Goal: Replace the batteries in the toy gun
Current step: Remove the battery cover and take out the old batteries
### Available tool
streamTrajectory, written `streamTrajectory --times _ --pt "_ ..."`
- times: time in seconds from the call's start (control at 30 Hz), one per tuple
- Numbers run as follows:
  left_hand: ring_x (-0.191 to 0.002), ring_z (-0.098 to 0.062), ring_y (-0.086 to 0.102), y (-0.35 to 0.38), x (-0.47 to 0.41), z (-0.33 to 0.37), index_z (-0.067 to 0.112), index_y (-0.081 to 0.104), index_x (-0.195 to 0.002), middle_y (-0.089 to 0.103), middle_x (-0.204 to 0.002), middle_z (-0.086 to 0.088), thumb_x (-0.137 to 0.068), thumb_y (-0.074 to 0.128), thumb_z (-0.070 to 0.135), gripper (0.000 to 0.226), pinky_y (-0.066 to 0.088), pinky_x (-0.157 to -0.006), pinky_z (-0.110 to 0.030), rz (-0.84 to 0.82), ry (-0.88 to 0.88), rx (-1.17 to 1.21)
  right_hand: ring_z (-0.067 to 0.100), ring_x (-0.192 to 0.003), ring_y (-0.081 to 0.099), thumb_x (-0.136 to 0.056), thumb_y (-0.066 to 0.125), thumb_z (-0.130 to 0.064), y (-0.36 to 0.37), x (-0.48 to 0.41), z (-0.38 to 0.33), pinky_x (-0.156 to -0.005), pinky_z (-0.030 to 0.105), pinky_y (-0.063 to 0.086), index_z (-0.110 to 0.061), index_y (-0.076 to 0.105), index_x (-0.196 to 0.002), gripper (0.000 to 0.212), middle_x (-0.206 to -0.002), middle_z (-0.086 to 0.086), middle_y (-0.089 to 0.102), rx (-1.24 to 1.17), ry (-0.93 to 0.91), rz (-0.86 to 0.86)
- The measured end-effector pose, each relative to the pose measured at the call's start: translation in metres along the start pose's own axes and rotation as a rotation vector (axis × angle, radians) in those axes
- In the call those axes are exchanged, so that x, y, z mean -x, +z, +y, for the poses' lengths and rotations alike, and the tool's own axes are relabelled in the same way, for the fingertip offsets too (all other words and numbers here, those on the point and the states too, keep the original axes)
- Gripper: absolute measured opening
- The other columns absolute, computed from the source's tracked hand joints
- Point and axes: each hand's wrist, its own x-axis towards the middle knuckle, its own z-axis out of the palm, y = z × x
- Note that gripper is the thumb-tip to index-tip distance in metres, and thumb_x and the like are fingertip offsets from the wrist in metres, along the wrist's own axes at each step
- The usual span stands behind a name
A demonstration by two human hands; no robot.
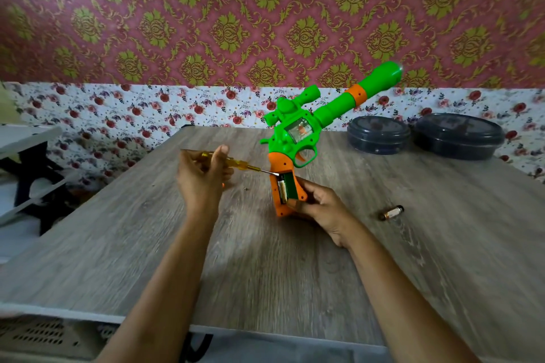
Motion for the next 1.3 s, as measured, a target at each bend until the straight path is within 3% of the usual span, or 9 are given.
streamTrajectory --times 0.13,0.2,0.37,0.5,0.63,0.83,0.93,1.07,1.3 --pt "-0.047 -0.008 0.061 -0.001 -0.002 -0.007 -0.005 0.047 -0.108 0.063 -0.074 -0.017 -0.085 0.069 0.022 0.042 0.05 -0.044 -0.02 -0.007 -0.217 0.114 0.017 -0.11 0.057 -0.083 0.062 -0.001 -0.001 -0.001 0.0 -0.103 0.035 0.043 -0.009 0.046 -0.136 0.056 -0.12 0.008 0.062 0.001 0.023 0.002" --pt "-0.05 -0.008 0.062 0.0 -0.001 -0.004 0.002 0.047 -0.097 0.063 -0.077 -0.016 -0.085 0.068 0.021 0.031 0.051 -0.046 -0.021 -0.003 -0.194 0.113 0.017 -0.109 0.057 -0.083 0.062 -0.002 -0.001 -0.002 0.0 -0.102 0.036 0.044 -0.009 0.046 -0.135 0.055 -0.119 0.008 0.063 0.0 0.024 0.0" --pt "-0.069 -0.014 0.067 0.006 0.017 0.011 0.019 0.043 -0.092 0.064 -0.079 0.003 -0.084 0.069 0.023 0.027 0.054 -0.058 -0.035 -0.149 0.378 -0.142 0.013 -0.091 0.062 -0.084 0.06 -0.002 -0.002 -0.002 0.0 -0.076 0.025 0.055 -0.015 0.051 -0.13 0.049 -0.103 0.003 0.066 -0.052 0.041 0.003" --pt "-0.082 -0.004 0.064 0.008 0.031 0.012 0.019 0.042 -0.104 0.067 -0.089 0.005 -0.087 0.057 0.039 0.031 0.048 -0.065 -0.01 -0.326 0.796 -0.338 0.014 -0.098 0.063 -0.085 0.059 -0.005 -0.005 -0.003 0.002 -0.08 0.026 0.056 -0.017 0.047 -0.132 0.05 -0.113 0.006 0.064 -0.071 0.045 -0.042" --pt "-0.069 -0.019 0.068 0.012 0.032 0.009 0.018 0.041 -0.103 0.07 -0.083 -0.008 -0.089 0.051 0.043 0.031 0.054 -0.053 -0.033 -0.388 0.978 -0.495 0.016 -0.102 0.064 -0.085 0.059 -0.003 -0.007 -0.004 0.003 -0.087 0.034 0.055 -0.014 0.047 -0.132 0.049 -0.115 0.006 0.064 -0.097 0.035 -0.064" --pt "-0.063 -0.015 0.065 0.011 0.019 0.009 0.023 0.042 -0.089 0.063 -0.073 0.005 -0.085 0.068 0.021 0.027 0.055 -0.054 -0.038 -0.175 0.447 -0.213 0.013 -0.085 0.063 -0.084 0.058 0.001 -0.003 -0.003 0.0 -0.074 0.024 0.057 -0.013 0.049 -0.13 0.049 -0.105 0.009 0.063 -0.088 0.037 -0.002" --pt "-0.059 -0.017 0.064 0.004 0.003 0.005 0.023 0.043 -0.081 0.064 -0.074 -0.009 -0.087 0.067 0.021 0.025 0.052 -0.048 -0.025 -0.057 0.114 -0.073 0.014 -0.096 0.059 -0.084 0.058 0.0 -0.003 -0.003 0.001 -0.087 0.026 0.05 -0.01 0.048 -0.133 0.051 -0.111 0.008 0.062 -0.051 0.036 -0.014" --pt "-0.048 -0.007 0.062 -0.001 -0.003 -0.005 0.001 0.057 -0.082 0.063 -0.069 -0.014 -0.09 0.062 0.022 0.023 0.05 -0.043 -0.019 -0.084 -0.067 -0.068 0.017 -0.105 0.057 -0.083 0.059 0.004 -0.002 -0.003 0.001 -0.1 0.034 0.044 -0.006 0.044 -0.136 0.056 -0.118 0.009 0.061 -0.043 0.031 -0.023" --pt "-0.047 -0.006 0.062 0.005 0.002 -0.008 0.0 0.058 -0.08 0.064 -0.066 -0.009 -0.092 0.059 0.019 0.022 0.054 -0.049 -0.019 -0.152 -0.252 0.063 0.016 -0.106 0.058 -0.084 0.058 0.002 -0.003 -0.002 0.0 -0.1 0.032 0.045 -0.009 0.045 -0.135 0.054 -0.117 0.007 0.062 -0.042 0.019 -0.031"
